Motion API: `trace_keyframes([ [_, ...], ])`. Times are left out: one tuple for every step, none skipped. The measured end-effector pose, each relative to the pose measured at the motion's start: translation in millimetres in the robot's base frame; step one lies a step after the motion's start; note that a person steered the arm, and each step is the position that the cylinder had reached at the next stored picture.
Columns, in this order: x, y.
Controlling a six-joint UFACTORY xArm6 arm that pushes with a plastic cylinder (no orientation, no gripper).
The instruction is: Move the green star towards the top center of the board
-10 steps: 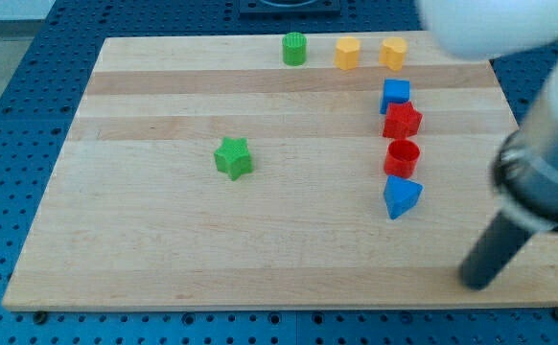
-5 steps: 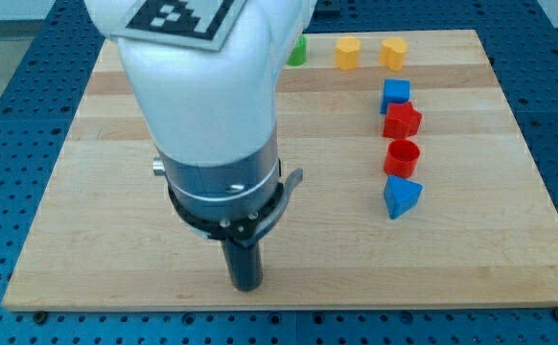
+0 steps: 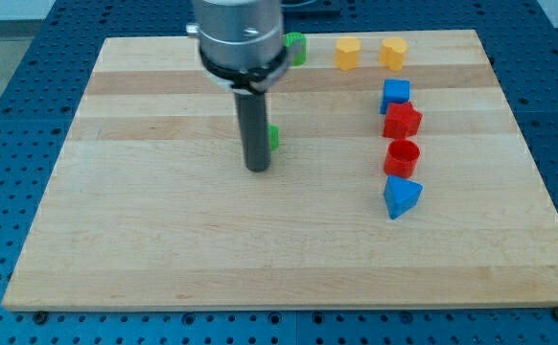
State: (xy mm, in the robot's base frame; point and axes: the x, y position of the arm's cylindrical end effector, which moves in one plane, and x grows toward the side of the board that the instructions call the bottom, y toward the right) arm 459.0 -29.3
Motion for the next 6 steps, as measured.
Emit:
trace_keyframes([
  [2,10],
  [-2,15],
  [-8,19],
  [-13,19],
  [-14,19],
  [-15,-7],
])
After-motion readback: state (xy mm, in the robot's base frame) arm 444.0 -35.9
